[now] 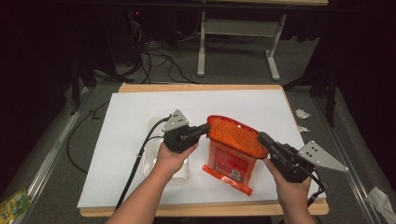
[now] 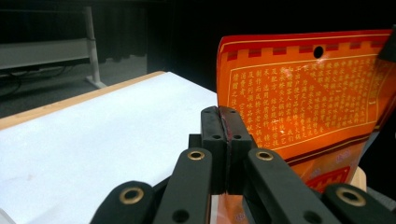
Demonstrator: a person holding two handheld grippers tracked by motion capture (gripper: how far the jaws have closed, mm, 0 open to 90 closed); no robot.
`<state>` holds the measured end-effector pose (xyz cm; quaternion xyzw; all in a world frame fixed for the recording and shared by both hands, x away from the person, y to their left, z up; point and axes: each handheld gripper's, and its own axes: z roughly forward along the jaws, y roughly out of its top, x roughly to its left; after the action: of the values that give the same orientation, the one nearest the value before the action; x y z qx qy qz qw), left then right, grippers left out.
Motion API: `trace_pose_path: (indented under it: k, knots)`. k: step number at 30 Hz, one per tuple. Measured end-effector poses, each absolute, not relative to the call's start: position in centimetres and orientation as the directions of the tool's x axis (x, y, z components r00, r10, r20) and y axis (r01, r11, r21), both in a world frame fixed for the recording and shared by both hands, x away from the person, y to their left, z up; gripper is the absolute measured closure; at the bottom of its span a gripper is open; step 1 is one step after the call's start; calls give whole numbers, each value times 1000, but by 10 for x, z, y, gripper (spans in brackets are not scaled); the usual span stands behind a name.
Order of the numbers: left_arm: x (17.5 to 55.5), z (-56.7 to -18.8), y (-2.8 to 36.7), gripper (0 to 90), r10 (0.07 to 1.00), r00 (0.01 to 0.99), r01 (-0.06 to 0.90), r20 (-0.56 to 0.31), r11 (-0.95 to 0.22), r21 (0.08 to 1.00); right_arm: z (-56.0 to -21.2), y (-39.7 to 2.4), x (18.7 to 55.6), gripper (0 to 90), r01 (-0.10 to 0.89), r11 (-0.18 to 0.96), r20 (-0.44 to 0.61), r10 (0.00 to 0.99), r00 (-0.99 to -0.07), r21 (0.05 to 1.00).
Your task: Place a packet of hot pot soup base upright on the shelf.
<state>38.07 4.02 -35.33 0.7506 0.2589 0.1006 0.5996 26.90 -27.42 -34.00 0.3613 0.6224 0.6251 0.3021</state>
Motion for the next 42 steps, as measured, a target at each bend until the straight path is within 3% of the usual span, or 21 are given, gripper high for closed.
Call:
trace_pose_path:
  k: [11,14,19,25,32,39,42]
  knots:
    - [376,-354,38,900,503,853,245,-139,-150,958,-342,-281,268,868,99,-50,98,819,-566,994]
    - [375,-354,36,900,495,858,238,-135,-152,959,-344,-284,268,783,127,-67,129,805,-579,990]
    - [375,-354,35,900,498,856,239,-136,-150,959,-348,-287,272,533,189,-84,182,783,-595,978]
    - [375,-354,34,900,501,855,242,-137,-152,958,-361,-287,270,365,242,-17,164,781,-603,970]
    - [373,-352,33,900,498,858,236,-127,-162,958,-389,-281,276,352,341,33,193,772,-606,940]
    - [372,-351,30,900,501,859,224,-108,-179,958,-407,-270,281,435,393,116,182,744,-643,912]
    - [371,-351,31,900,504,857,222,-103,-182,958,-409,-266,281,519,376,137,156,743,-651,916]
